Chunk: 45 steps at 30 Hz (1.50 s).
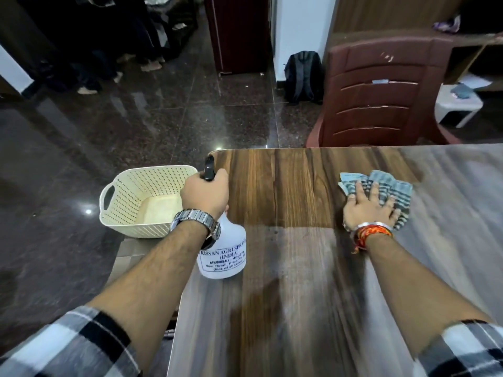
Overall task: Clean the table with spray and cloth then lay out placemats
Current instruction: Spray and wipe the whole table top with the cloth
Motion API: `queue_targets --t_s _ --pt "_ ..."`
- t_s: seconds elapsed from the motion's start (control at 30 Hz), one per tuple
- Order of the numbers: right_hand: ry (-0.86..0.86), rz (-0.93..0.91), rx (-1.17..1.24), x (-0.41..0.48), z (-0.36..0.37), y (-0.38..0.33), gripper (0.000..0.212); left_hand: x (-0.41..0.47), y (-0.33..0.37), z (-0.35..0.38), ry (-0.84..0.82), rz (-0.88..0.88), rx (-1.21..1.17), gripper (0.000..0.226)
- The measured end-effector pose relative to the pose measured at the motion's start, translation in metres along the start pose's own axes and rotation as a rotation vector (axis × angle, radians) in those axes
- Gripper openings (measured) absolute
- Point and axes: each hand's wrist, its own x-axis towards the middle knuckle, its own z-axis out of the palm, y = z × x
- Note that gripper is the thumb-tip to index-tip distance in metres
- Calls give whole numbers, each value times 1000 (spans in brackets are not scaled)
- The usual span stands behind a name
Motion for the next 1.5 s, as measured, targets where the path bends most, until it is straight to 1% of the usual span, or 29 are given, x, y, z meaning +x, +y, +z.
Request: queue_targets --t_s 0.03,0.07,0.2,0.3,0.33,0.4,0.47,0.5,0.53,0.6,0.7,0.77,0.8,0.87,0.9,0.93,0.97,1.03,1.07,1.13,1.2,1.27,1.3,1.37,1.4,1.43,1.5 --pt "-2 -14 7 -6 3 -10 54 -1 0 -3 11 6 -4 29" --pt "-4 -66 -1 -14 7 -24 54 -1 0 -6 22 15 -3 30" --pt "-51 -495 -120 -81 45 -103 57 -5 -2 -22 65 27 32 35" --pt "-192 -882 -220 -160 68 -156 58 -10 -6 -34 122 36 50 40" --pt "-244 -978 -253 -182 71 -162 58 -11 -8 -38 132 39 58 41" --pt "-304 -1052 -242 -209 75 -157 61 -18 -12 -43 133 46 74 41" --pt "-292 -1060 -171 -211 74 -137 62 -27 -14 -46 120 51 81 38" --pt "-264 -1033 -150 -203 72 -125 59 -31 -14 -46 109 50 77 36" --pt "-216 -967 -131 -190 67 -112 55 -34 -15 -46 91 47 69 34" --pt "-118 -764 -121 -150 51 -75 54 -42 -18 -47 61 59 59 29" --pt "-21 -412 -113 -94 23 4 56 -53 -26 -55 45 68 30 29" --pt "-13 -169 -69 -79 7 51 52 -60 -35 -63 7 70 30 30" --pt "-33 -77 -63 -81 2 65 51 -64 -41 -67 -14 72 40 29" --pt "-64 32 -49 -92 1 71 51 -69 -53 -74 -35 93 76 27" --pt "-60 49 -35 -100 4 63 52 -71 -60 -78 -40 110 91 27" --pt "-44 29 -32 -110 8 53 52 -74 -66 -83 -48 121 100 28" --pt "-16 -34 -47 -122 14 39 53 -77 -74 -88 -51 124 109 30" --pt "25 -222 -90 -157 28 5 54 -80 -87 -97 -39 100 136 32" --pt "13 -314 -104 -181 39 -15 54 -82 -93 -102 -34 83 143 31" --pt "-53 -512 -138 -236 62 -58 55 -88 -101 -110 -18 62 140 28" --pt "-158 -755 -220 -290 84 -95 56 -93 -104 -117 3 59 173 27" --pt "-261 -981 -362 -328 95 -113 59 -98 -104 -123 5 66 237 27" --pt "-296 -1040 -396 -335 95 -114 59 -101 -105 -126 3 71 258 29" --pt "-320 -1069 -324 -332 92 -106 56 -108 -107 -130 6 65 263 31" --pt "-299 -1056 -262 -323 89 -97 54 -111 -107 -130 10 56 257 32" --pt "-262 -1004 -203 -314 84 -86 51 -115 -108 -130 11 45 250 34" --pt "-176 -817 -127 -279 71 -50 48 -124 -108 -128 4 35 225 36"
